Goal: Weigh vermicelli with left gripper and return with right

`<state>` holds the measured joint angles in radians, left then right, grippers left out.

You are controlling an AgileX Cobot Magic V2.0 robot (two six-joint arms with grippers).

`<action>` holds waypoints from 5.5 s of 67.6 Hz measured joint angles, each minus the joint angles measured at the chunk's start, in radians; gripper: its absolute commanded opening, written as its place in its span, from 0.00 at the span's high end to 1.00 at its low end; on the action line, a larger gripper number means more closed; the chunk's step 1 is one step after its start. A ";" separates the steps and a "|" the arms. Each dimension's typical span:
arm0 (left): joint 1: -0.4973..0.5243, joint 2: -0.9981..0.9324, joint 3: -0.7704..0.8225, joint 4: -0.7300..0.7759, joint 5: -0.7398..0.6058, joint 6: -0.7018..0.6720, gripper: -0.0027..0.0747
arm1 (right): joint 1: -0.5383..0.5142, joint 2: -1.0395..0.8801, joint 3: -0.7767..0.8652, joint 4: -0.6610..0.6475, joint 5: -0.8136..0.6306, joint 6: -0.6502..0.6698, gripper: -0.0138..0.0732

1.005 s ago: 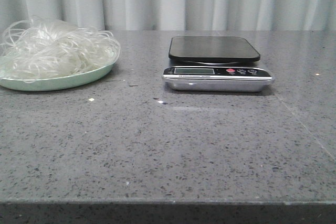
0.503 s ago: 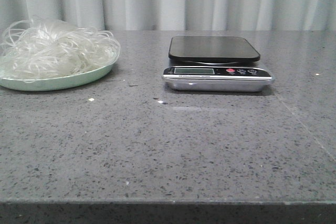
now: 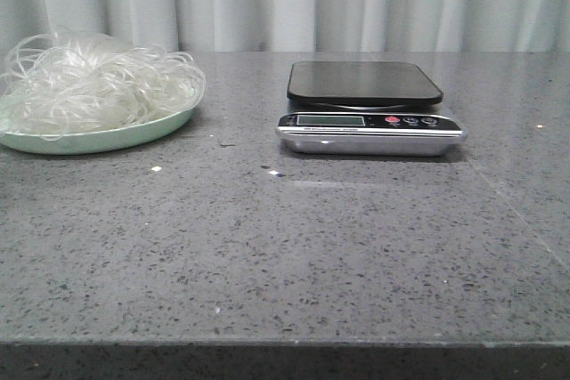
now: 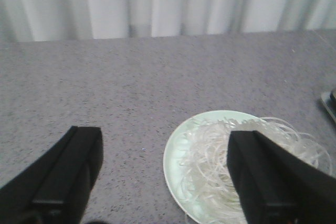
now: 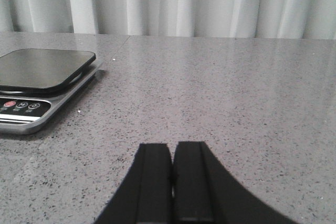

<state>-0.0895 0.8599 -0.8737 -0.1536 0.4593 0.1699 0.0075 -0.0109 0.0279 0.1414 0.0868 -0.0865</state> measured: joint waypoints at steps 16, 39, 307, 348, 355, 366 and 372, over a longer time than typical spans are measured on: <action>-0.202 0.330 -0.265 0.023 0.146 0.038 0.16 | 0.000 0.000 0.000 0.000 0.000 0.000 0.67; -0.271 0.717 -0.646 0.072 0.461 -0.086 0.16 | 0.000 0.000 0.000 0.000 0.000 0.000 0.67; -0.567 1.323 -1.891 0.207 0.811 -0.280 0.26 | 0.031 0.000 0.000 0.000 0.000 0.000 0.67; -0.567 0.752 -1.202 0.542 0.792 -0.253 0.33 | 0.031 0.000 0.000 0.000 0.000 0.000 0.67; -0.567 0.573 -0.929 0.566 0.694 -0.319 0.38 | 0.031 0.000 0.000 0.000 0.000 0.000 0.67; -0.567 0.248 -0.544 0.577 0.524 -0.458 0.43 | 0.031 0.000 0.000 0.000 0.000 0.000 0.67; -0.567 0.094 -0.362 0.579 0.464 -0.506 0.47 | 0.031 0.000 0.000 0.000 0.000 0.000 0.67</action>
<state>-0.6566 0.9540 -1.2362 0.4255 0.9228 -0.3357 0.0389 -0.0109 0.0279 0.1414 0.0868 -0.0865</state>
